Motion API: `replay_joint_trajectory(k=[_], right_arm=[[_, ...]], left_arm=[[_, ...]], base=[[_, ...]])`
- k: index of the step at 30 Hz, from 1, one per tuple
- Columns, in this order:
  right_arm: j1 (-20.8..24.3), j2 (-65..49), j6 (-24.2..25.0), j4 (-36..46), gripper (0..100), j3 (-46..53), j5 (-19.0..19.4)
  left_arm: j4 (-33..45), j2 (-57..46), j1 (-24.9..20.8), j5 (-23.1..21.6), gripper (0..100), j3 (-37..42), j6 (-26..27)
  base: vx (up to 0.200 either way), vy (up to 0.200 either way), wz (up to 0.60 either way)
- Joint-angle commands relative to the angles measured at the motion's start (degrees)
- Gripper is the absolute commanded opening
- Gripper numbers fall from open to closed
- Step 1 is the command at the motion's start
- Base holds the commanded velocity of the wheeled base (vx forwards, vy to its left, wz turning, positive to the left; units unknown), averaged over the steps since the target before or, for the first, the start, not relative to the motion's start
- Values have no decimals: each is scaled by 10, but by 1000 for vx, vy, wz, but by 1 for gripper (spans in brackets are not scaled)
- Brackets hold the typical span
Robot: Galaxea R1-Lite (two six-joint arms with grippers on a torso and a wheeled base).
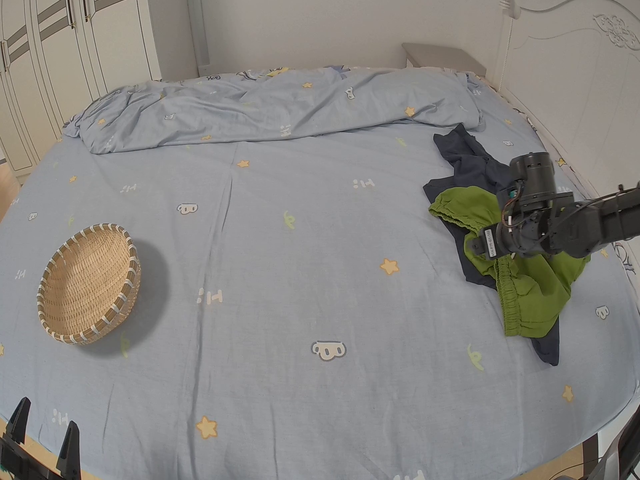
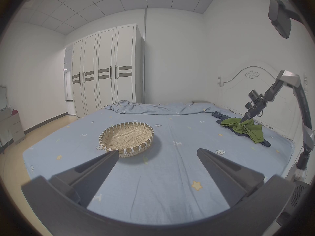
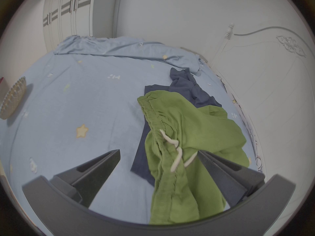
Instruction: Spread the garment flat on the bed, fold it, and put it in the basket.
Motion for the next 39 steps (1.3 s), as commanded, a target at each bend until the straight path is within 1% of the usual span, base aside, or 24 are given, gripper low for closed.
replay_joint_trajectory(k=[1,7,16,17,30,36,37,39], right_arm=[[6,75,0,-7,100,-29,-7],[2,74,0,-7,100,-32,-7],[-21,76,6,-17,100,-44,-7],[-21,76,6,-18,0,-45,-7],[-26,101,5,-19,0,-57,-8],[-20,101,11,-16,0,-75,-9],[-11,94,15,15,0,-101,-14],[-6,92,18,30,0,-108,-14]], left_arm=[[0,-9,0,0,100,9,0],[0,-9,0,0,100,9,0],[0,-9,0,0,100,9,0],[0,-9,0,0,100,9,0],[0,-9,0,0,100,9,0],[0,-9,0,0,100,9,0],[0,-9,0,0,100,9,0],[0,-9,0,0,100,9,0]], base=[[0,0,0],[0,0,0],[0,0,0],[0,0,0],[0,0,0],[0,0,0],[0,0,0],[0,0,0]])
